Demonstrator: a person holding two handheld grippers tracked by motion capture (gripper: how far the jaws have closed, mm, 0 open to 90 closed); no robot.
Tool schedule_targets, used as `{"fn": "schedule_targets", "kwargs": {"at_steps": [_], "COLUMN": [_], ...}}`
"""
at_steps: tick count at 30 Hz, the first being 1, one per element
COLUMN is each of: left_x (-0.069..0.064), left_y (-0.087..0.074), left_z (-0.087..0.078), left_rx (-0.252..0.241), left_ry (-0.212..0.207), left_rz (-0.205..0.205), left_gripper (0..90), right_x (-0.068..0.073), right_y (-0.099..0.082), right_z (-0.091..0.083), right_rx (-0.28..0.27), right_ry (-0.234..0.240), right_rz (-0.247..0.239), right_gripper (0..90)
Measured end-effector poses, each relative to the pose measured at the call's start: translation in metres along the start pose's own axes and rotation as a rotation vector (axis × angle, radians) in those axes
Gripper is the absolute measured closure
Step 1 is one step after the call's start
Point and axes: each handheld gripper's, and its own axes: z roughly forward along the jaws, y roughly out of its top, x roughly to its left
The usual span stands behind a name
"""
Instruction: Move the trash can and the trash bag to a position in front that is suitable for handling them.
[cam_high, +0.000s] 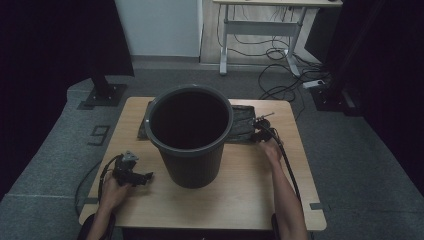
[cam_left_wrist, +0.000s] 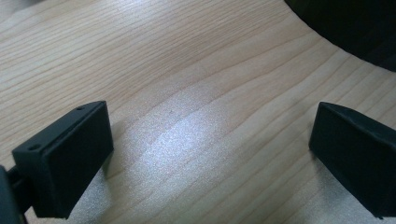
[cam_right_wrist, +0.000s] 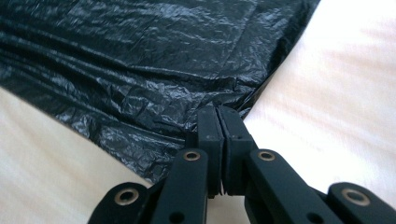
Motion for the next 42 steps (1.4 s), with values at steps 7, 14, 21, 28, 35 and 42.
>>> {"fn": "schedule_targets", "kwargs": {"at_steps": [7, 14, 21, 28, 35, 42], "left_x": [0.0, 0.0, 0.0, -0.001, -0.001, -0.001], "left_y": [0.0, 0.0, 0.0, 0.0, 0.0, 0.0], "left_z": [0.0, 0.0, 0.0, 0.0, 0.0, 0.0], "left_rx": [0.0, 0.001, 0.001, -0.001, -0.001, 0.0], "left_ry": [0.0, 0.001, 0.003, 0.002, 0.002, 0.002], "left_rz": [0.0, 0.0, -0.001, -0.004, -0.003, -0.003], "left_gripper": [0.0, 0.0, 0.0, 0.0, 0.0, 0.0], "right_x": [0.013, 0.027, 0.05, 0.025, -0.028, -0.053], "right_y": [-0.033, -0.062, -0.108, -0.111, -0.077, -0.054], "right_z": [-0.025, -0.046, -0.075, -0.097, -0.077, -0.05], "right_rx": [-0.008, -0.024, -0.038, -0.056, -0.075, -0.047], "right_ry": [0.0, 0.013, 0.026, -0.062, -0.146, -0.197], "right_rz": [-0.036, -0.032, 0.011, 0.075, 0.159, 0.171], "right_gripper": [87.4, 87.4, 86.8, 39.5, 32.3, 42.1]}}
